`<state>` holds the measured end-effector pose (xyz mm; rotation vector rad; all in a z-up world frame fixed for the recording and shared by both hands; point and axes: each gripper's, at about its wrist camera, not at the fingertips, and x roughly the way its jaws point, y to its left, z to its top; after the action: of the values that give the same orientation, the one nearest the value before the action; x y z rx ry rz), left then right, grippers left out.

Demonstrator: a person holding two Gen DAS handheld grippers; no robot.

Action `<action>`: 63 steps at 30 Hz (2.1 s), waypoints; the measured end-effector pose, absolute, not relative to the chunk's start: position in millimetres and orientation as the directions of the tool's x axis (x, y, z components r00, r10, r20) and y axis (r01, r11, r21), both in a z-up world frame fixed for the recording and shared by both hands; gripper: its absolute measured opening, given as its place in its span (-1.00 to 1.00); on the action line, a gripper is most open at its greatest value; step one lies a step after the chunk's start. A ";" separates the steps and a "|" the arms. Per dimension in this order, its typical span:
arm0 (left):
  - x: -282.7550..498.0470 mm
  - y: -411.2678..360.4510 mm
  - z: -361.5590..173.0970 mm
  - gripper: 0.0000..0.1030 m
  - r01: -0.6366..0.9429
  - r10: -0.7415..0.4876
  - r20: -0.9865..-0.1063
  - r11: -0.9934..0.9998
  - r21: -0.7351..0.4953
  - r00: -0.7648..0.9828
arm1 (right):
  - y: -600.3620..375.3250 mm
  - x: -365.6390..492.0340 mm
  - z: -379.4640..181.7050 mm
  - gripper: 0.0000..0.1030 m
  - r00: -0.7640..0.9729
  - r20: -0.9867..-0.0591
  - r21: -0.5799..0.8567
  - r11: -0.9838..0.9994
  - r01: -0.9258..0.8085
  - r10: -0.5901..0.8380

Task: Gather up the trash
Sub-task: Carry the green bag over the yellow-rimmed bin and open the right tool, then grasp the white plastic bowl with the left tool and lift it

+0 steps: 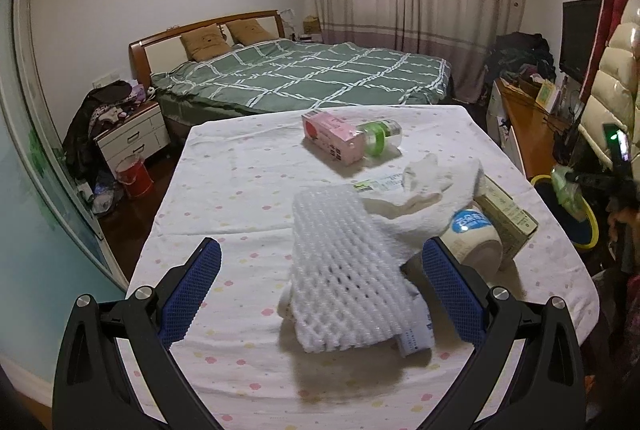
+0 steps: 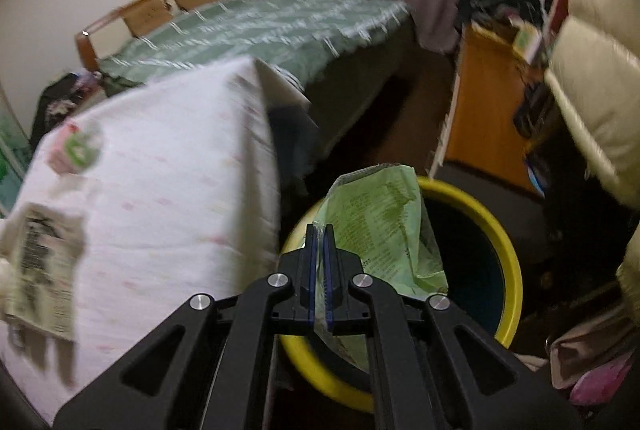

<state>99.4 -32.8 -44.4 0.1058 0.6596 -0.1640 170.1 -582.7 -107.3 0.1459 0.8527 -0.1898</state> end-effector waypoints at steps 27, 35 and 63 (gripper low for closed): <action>68.2 -118.7 -72.6 0.93 0.438 -0.302 -0.689 0.899 0.024 0.658 | -597.7 117.1 -123.8 -0.39 0.653 -0.742 0.077 0.948 0.308 -0.152; 86.4 -148.8 -92.6 0.91 0.405 -0.273 -0.715 0.914 0.015 0.644 | -587.1 107.8 -113.7 -0.33 0.686 -0.720 0.123 0.954 0.275 -0.105; 127.0 -157.8 -110.4 0.48 0.349 -0.225 -0.735 0.937 0.017 0.640 | -594.0 103.6 -121.0 -0.28 0.712 -0.700 0.190 0.948 0.257 -0.053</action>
<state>127.0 -157.8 -110.4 0.1633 0.8134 -0.3288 103.6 -594.0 -121.0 0.2842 0.7619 -0.1744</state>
